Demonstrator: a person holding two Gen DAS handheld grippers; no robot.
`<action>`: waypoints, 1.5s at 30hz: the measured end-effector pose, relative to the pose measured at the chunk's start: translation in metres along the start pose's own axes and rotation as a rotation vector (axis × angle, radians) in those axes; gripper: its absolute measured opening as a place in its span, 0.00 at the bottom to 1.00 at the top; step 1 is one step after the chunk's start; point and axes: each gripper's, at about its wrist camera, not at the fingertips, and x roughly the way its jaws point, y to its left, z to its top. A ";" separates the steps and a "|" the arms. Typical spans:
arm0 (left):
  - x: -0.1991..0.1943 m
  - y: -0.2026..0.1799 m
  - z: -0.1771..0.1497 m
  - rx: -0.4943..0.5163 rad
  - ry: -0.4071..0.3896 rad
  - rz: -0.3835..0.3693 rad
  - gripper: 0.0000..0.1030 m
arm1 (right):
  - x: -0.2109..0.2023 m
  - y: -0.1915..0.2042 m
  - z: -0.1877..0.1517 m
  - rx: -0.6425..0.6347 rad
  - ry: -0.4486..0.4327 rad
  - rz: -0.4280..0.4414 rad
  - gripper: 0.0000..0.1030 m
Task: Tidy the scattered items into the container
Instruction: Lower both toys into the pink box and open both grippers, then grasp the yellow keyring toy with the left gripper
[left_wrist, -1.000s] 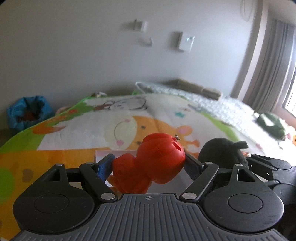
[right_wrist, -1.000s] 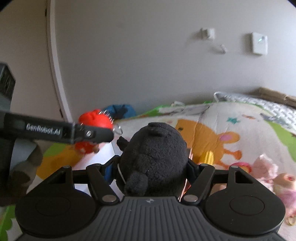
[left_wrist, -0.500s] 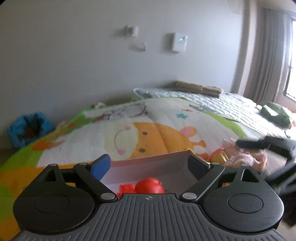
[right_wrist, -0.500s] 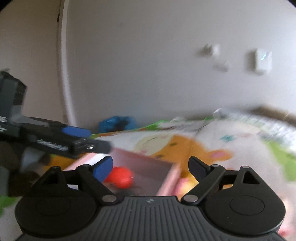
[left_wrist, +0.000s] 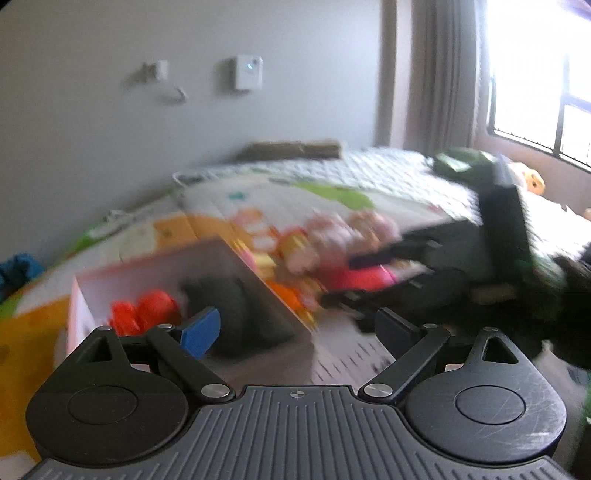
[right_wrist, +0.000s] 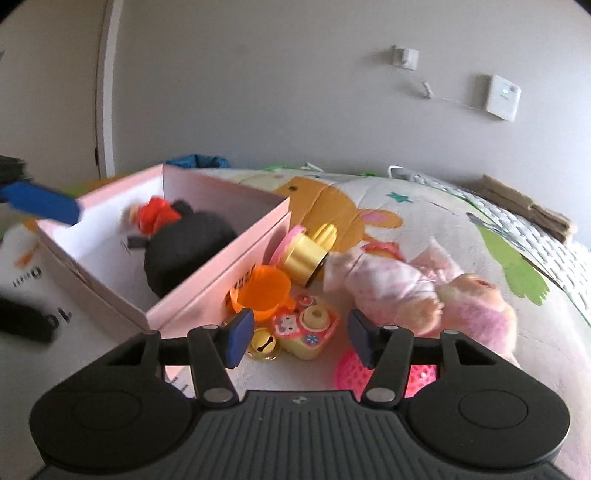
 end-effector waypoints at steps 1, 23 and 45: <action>0.000 -0.003 -0.005 -0.005 0.014 0.001 0.92 | 0.006 0.000 -0.001 -0.008 0.004 0.005 0.54; 0.009 -0.009 -0.042 -0.061 0.122 -0.057 0.93 | 0.019 -0.004 -0.012 -0.028 0.028 0.057 0.42; 0.064 -0.063 -0.032 0.054 0.158 -0.136 0.94 | -0.119 -0.042 -0.071 0.181 -0.040 0.036 0.54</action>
